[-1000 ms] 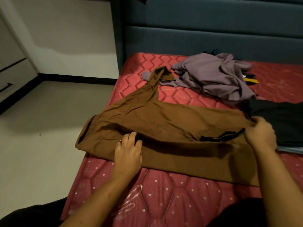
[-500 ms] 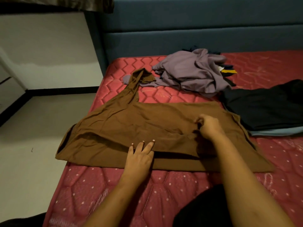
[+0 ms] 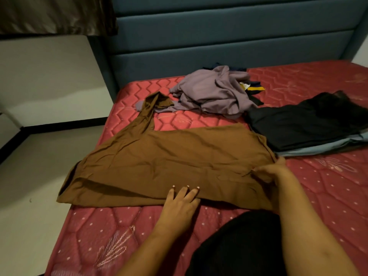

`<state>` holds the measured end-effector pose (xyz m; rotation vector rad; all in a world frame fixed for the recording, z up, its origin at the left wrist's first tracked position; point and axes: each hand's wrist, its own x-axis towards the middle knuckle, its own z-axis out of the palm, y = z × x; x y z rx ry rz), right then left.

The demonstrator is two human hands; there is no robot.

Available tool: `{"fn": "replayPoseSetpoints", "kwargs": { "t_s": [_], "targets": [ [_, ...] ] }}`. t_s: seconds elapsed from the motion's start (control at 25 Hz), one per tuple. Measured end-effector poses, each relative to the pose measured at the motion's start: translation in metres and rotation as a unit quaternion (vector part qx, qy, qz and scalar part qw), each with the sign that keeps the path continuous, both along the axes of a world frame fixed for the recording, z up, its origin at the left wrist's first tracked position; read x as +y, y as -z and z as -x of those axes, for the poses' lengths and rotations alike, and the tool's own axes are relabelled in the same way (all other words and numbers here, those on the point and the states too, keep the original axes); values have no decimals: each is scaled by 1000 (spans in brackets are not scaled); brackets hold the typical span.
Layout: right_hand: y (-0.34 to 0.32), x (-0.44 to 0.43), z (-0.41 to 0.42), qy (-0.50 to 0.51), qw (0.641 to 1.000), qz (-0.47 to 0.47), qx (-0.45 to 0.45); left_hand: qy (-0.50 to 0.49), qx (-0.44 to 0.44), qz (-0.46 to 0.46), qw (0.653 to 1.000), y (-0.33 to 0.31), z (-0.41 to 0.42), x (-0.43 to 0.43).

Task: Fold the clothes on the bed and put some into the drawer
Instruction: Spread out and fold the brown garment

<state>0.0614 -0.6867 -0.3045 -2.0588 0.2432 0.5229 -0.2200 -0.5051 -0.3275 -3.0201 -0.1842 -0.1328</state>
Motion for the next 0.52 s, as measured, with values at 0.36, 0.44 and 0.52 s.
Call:
{"fn": "replayPoseSetpoints", "kwargs": {
  "t_s": [0.36,0.44,0.52],
  "targets": [
    [-31,1,11,-53,966,206,-146,68,21,68,995,13,-37,-38],
    [-19,-3,13,-80,967,233,-61,63,19,69,995,11,-36,-33],
    [-19,-1,13,-47,972,222,-59,44,15,70,996,12,-31,-20]
  ]
}}
